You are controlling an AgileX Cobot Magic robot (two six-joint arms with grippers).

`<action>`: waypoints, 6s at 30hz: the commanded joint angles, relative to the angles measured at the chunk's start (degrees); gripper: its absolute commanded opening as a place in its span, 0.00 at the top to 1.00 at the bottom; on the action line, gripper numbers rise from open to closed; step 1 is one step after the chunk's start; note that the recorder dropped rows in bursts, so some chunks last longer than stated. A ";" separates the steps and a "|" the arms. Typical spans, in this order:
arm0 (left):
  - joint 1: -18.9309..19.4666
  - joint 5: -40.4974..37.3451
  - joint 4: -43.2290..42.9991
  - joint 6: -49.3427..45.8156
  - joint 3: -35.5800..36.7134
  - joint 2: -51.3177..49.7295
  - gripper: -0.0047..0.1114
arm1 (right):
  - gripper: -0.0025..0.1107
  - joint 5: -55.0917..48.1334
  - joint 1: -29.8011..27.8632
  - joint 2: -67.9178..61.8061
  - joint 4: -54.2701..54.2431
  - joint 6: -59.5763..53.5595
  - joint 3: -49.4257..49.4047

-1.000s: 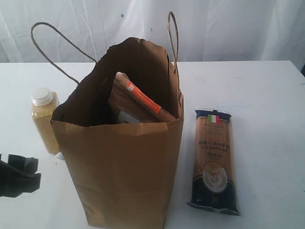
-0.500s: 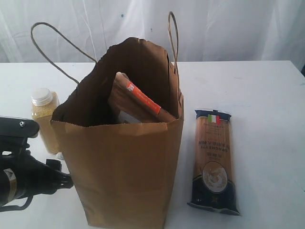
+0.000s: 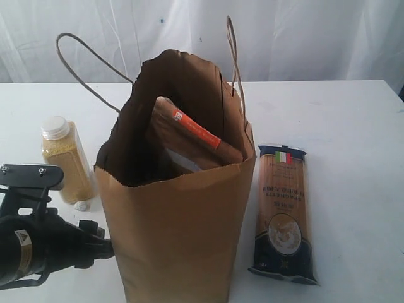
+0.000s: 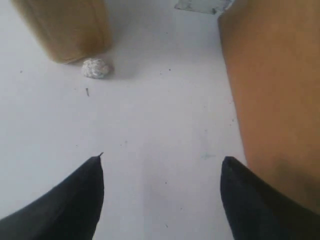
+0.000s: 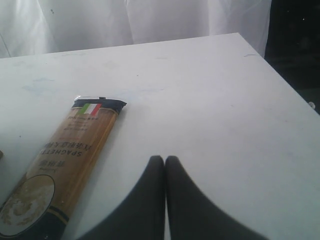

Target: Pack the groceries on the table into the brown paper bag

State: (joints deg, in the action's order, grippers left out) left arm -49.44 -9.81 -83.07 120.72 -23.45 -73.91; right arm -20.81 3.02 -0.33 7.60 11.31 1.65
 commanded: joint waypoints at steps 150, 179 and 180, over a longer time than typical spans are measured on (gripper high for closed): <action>23.96 -36.47 131.90 -150.98 -35.95 17.74 0.96 | 0.98 0.33 -0.22 0.33 -0.03 0.00 -0.11; 23.96 -32.07 138.54 -159.15 -35.95 11.22 0.37 | 0.98 0.33 -0.22 0.33 -0.03 1.88 -0.11; 23.96 -32.07 139.48 -159.15 -35.95 11.22 0.38 | 0.98 0.33 -0.22 0.33 -0.03 0.91 -0.11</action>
State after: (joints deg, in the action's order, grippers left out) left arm -25.32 -41.03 53.47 -38.21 -59.07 -63.00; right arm -20.81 3.02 -0.33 7.60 12.03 1.65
